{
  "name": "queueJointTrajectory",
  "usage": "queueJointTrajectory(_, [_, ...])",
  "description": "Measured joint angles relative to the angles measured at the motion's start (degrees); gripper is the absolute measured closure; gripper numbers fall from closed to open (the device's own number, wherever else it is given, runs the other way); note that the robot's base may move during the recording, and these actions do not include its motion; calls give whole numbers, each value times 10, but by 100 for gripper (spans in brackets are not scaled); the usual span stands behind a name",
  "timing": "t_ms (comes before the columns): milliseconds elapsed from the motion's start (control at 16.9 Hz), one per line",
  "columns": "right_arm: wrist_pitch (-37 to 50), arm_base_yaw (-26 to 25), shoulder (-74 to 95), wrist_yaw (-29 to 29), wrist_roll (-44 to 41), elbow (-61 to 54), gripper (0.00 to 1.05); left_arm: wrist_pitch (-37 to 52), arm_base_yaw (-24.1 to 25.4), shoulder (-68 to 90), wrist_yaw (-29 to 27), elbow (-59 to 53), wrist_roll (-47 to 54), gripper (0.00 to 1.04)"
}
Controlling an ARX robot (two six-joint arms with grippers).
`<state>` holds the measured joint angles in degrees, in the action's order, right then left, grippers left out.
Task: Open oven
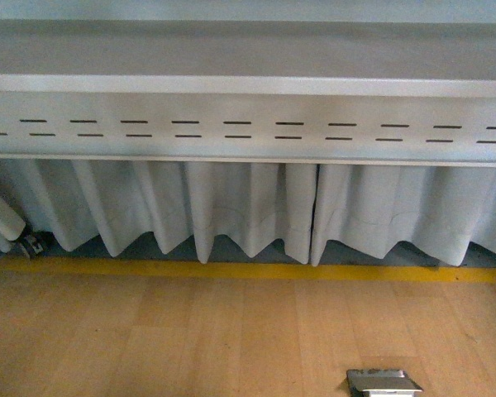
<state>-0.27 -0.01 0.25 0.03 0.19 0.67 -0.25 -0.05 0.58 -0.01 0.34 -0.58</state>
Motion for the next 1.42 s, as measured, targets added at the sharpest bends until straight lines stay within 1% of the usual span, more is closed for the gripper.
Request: queueJointTrajectory(1416, [0,0,0,0,0,0,6,0,0,0,0,0,0,7])
